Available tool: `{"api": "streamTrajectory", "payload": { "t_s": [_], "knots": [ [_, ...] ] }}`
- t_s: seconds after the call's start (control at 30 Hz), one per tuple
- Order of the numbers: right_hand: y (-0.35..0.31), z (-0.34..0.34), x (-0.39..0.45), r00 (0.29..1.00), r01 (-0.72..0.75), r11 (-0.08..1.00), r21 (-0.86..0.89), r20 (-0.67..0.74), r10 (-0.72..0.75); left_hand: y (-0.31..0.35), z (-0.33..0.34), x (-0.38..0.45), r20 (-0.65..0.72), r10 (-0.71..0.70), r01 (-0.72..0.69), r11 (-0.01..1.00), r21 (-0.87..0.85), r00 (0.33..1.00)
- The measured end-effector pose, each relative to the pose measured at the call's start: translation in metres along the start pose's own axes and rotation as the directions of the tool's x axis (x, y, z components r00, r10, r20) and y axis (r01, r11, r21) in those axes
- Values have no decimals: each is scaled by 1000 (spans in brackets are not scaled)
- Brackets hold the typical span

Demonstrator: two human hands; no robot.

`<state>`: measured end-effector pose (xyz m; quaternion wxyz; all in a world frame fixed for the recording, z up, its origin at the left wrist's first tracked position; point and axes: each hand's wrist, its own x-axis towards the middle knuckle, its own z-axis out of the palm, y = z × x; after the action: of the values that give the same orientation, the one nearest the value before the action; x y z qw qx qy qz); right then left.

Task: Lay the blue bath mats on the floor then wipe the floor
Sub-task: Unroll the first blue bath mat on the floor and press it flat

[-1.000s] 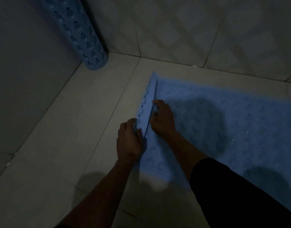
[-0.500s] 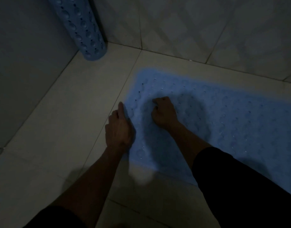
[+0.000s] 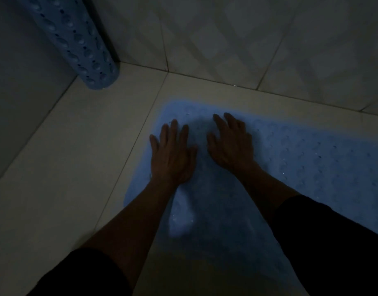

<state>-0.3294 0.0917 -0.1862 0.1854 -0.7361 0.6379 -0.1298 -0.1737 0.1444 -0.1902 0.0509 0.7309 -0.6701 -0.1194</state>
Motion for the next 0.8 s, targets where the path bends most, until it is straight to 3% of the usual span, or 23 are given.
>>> {"api": "streamTrajectory", "payload": {
  "t_s": [0.23,0.5,0.67,0.8],
  "knots": [
    [60,11,15,993,48,979,-196,112,-26,1,25,57,50,74,-77,995,70,996],
    [57,13,16,992,22,975,-221,122,5,2,28,59,27,44,-46,997,68,999],
    [57,14,14,997,40,964,-264,81,-19,1,32,57,-63,87,-78,988,131,994],
    [57,14,13,997,55,963,-264,70,-37,0,30,59,-34,93,-87,986,145,995]
  ]
}}
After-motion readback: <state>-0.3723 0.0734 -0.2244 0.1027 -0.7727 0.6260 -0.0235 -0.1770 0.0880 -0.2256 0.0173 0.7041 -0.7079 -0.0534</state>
